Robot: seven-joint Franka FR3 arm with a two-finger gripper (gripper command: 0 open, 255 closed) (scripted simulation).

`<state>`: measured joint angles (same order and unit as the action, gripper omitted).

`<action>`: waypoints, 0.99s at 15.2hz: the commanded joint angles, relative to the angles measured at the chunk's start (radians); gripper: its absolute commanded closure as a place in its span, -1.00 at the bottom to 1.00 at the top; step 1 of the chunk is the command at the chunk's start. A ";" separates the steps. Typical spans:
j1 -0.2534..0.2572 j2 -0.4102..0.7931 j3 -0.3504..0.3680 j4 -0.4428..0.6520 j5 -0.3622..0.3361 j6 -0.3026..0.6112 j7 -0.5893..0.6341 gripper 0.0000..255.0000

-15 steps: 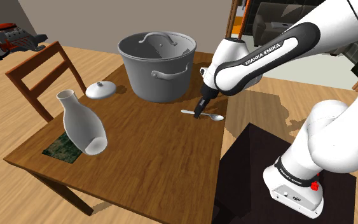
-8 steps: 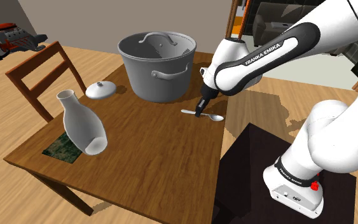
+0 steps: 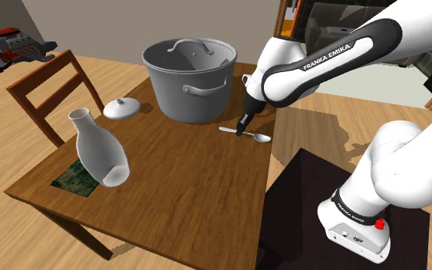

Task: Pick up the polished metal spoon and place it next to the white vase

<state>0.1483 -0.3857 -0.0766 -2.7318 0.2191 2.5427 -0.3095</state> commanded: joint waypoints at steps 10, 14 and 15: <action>-0.025 -0.103 0.015 0.081 -0.043 -0.183 0.048 1.00; -0.030 -0.130 0.018 0.117 -0.052 -0.245 0.060 1.00; -0.031 -0.136 0.018 0.126 -0.054 -0.260 0.063 1.00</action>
<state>0.1184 -0.5127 -0.0598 -2.6130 0.1670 2.2994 -0.2504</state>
